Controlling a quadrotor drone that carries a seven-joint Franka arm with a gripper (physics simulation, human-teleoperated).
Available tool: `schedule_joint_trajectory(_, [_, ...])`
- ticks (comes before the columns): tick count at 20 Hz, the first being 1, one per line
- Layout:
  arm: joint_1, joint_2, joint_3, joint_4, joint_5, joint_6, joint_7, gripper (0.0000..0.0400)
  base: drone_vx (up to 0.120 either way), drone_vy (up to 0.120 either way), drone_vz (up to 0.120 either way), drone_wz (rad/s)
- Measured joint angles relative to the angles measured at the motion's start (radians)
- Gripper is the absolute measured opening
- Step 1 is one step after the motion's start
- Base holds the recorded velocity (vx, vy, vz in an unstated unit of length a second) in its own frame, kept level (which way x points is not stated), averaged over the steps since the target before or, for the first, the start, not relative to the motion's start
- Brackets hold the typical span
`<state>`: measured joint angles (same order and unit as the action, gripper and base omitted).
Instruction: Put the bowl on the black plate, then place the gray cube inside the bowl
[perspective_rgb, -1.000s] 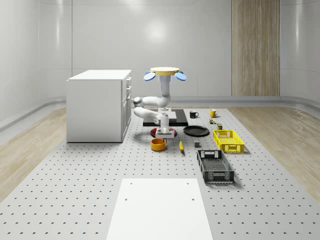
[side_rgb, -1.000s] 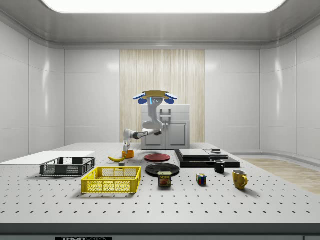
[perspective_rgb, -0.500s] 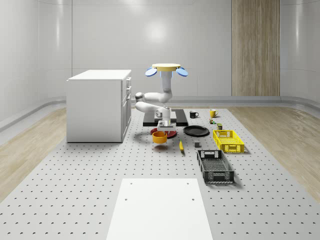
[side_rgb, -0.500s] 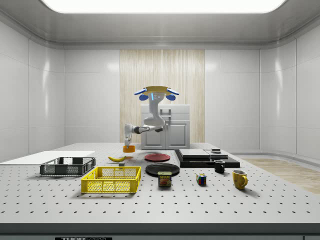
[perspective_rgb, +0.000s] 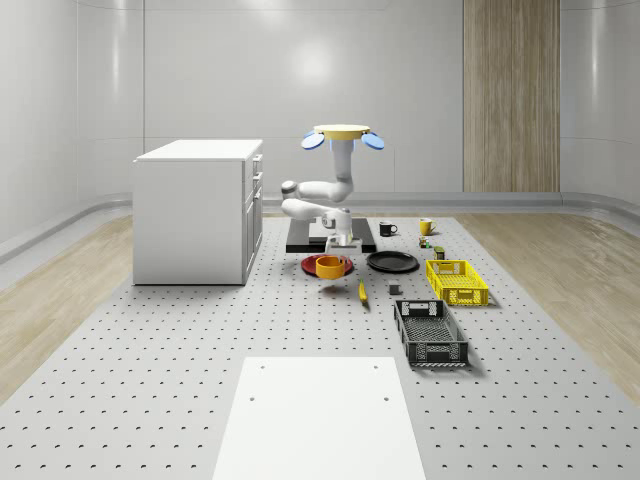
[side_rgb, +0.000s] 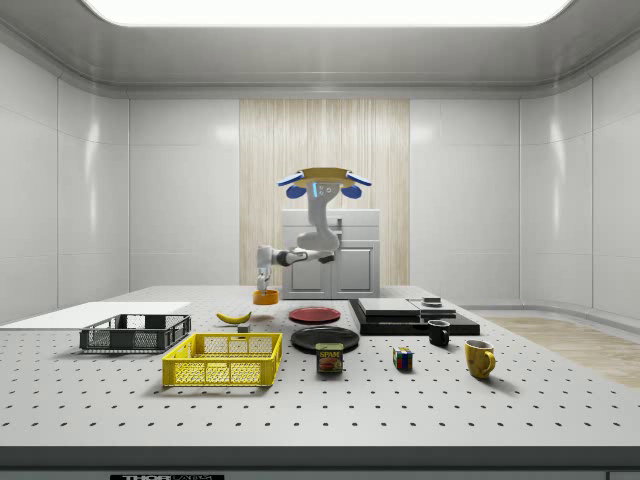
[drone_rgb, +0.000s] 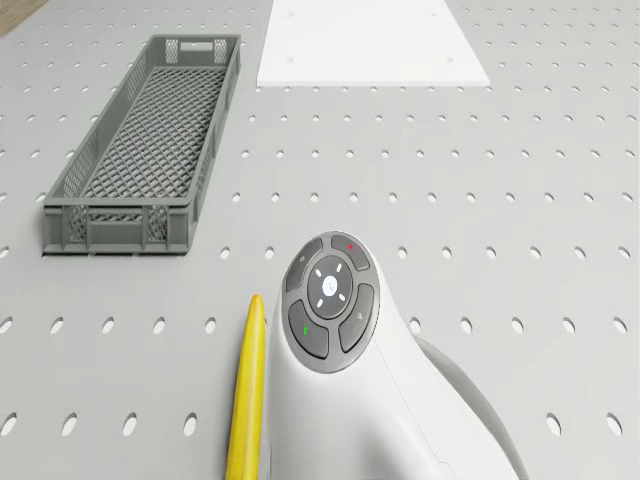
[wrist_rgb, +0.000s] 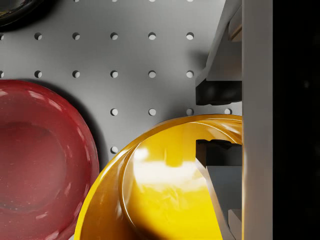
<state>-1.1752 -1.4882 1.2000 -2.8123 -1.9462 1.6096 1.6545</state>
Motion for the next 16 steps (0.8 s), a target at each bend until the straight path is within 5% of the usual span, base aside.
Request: schedule_joint_trajectory(16, [-0.001,-0.003,0.002,0.000,0.003,0.002,0.001,0.0100,-0.120,0.120,0.000,0.000])
